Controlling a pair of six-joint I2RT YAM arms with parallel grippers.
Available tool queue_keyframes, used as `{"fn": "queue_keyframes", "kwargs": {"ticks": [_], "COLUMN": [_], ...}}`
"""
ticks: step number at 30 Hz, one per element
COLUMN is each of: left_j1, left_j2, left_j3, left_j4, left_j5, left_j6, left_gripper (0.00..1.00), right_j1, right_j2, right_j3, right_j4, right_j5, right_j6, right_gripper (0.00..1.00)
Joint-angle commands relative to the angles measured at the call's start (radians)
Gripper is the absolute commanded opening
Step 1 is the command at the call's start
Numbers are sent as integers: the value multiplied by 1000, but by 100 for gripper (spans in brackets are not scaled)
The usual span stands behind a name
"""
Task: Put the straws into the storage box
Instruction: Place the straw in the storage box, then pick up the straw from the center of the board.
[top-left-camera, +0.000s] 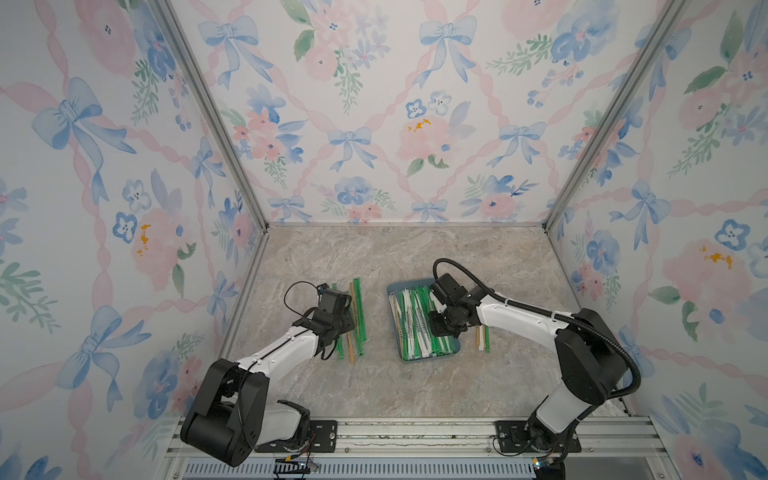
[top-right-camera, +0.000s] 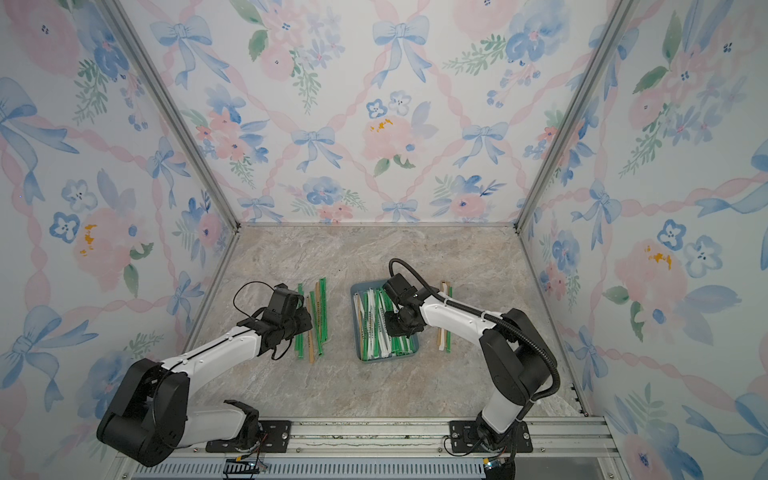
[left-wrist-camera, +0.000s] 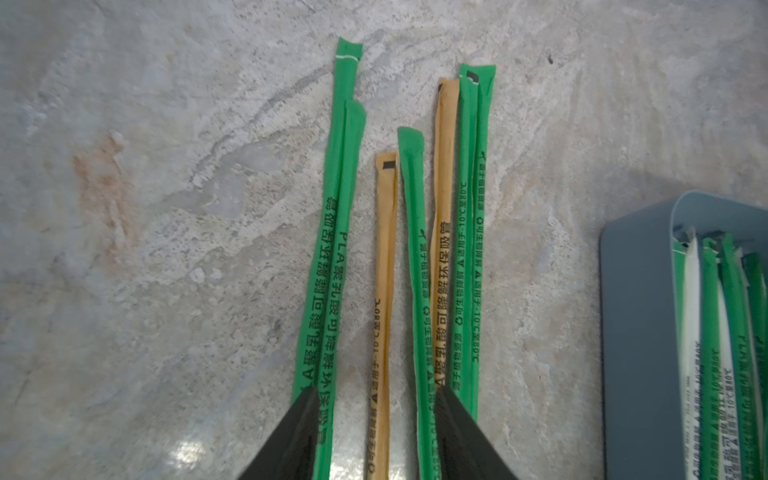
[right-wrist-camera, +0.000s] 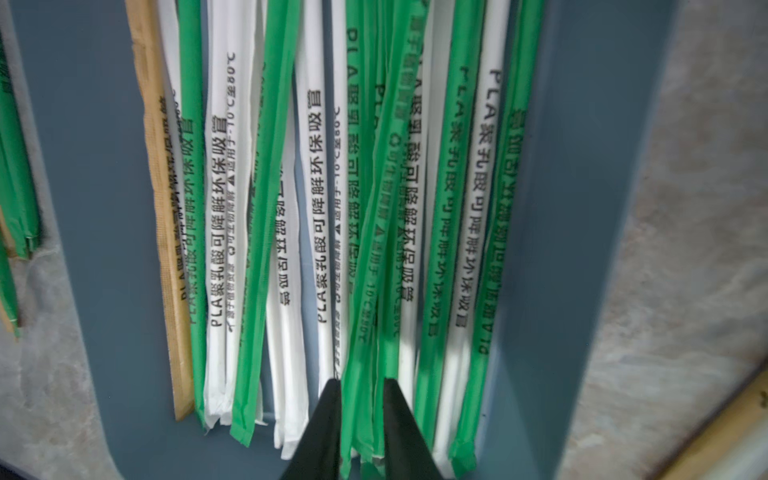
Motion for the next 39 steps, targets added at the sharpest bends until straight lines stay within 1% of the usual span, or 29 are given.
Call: {"fn": "queue_keyframes", "kwargs": {"ticks": [1, 7, 15, 26, 33, 39], "left_j1": [-20, -60, -92, -108, -107, -107], "left_j2": [19, 55, 94, 130, 137, 146], "left_j3": [-1, 21, 40, 47, 44, 41], "left_j4": [-13, -11, -11, -11, -10, -10], "left_j5": [23, 19, 8, -3, -12, -12], "left_j6": [-7, -20, -36, -41, -39, -37], "left_gripper": [46, 41, 32, 28, 23, 22], "right_j1": [8, 7, 3, -1, -5, -10], "right_j2": [-7, -21, -57, -57, -63, -61], "right_j3": [30, 40, 25, 12, 5, 2], "right_j4": [-43, -36, -25, -16, -16, -11], "right_j5": [53, 89, 93, 93, 94, 94], "right_j6": [-5, 0, 9, 14, 14, 15], "right_gripper": [25, 26, 25, 25, 25, 25]}}
